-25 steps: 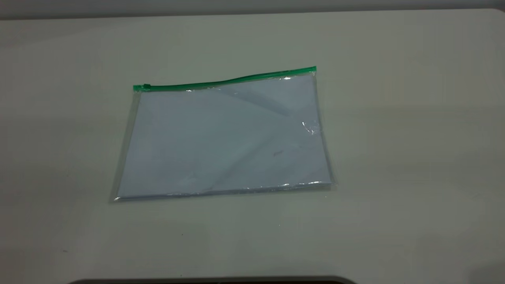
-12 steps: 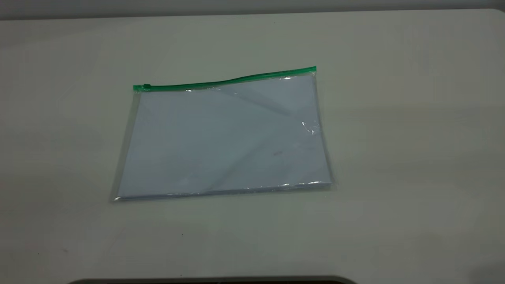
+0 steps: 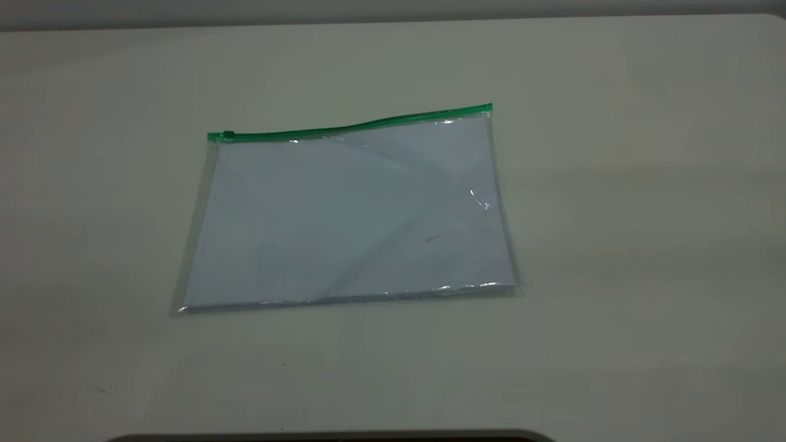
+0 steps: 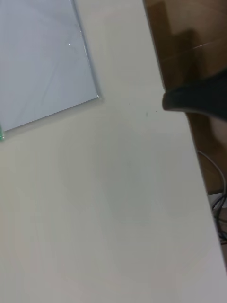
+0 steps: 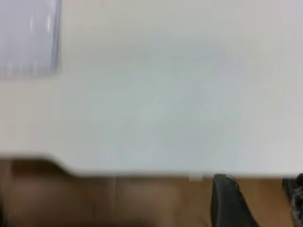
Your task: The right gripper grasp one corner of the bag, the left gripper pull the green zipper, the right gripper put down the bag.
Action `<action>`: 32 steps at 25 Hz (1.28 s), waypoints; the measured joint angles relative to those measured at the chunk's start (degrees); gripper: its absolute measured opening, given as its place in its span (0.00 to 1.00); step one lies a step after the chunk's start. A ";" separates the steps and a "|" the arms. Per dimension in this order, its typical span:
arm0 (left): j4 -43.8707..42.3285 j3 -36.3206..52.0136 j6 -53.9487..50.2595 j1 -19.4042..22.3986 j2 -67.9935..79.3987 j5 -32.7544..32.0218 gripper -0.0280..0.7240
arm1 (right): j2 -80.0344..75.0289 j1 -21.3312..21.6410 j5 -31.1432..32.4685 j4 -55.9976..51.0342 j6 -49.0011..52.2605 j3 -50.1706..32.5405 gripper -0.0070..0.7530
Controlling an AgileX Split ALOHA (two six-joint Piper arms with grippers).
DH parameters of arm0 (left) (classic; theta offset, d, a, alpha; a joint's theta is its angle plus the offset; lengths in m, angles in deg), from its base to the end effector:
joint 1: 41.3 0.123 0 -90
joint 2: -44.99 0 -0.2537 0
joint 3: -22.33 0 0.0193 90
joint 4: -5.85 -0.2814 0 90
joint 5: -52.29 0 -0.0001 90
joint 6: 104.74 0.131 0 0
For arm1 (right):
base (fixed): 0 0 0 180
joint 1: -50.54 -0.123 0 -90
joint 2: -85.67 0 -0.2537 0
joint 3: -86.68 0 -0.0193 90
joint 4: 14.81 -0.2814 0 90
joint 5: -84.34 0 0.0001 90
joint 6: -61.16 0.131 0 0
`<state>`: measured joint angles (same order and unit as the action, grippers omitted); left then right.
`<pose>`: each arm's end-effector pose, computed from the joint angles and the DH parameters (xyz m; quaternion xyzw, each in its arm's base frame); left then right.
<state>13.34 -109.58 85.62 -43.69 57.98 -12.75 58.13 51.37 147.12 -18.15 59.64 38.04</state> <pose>0.0943 -0.0194 0.2566 0.1010 0.8838 -0.0337 0.4555 0.1297 0.0049 0.2276 -0.0022 0.9362 0.0218 0.3509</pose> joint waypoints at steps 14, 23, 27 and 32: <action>-0.05 0.00 -0.06 2.98 -2.69 -0.16 0.81 | 19.69 0.50 1.67 -0.05 0.00 0.00 0.48; -0.05 0.00 -0.06 3.28 -5.33 -0.60 0.81 | 19.69 0.50 1.67 -0.05 0.00 0.00 0.48; -0.05 0.00 -0.06 3.28 -5.33 -0.60 0.81 | 19.69 0.50 1.71 -0.05 0.00 0.00 0.48; -0.05 0.00 -0.06 3.28 -5.33 -0.60 0.81 | 19.69 0.50 1.71 -0.05 0.00 0.00 0.48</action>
<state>13.28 -109.58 85.56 -40.41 52.65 -13.35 77.82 51.87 148.83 -18.20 59.64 38.04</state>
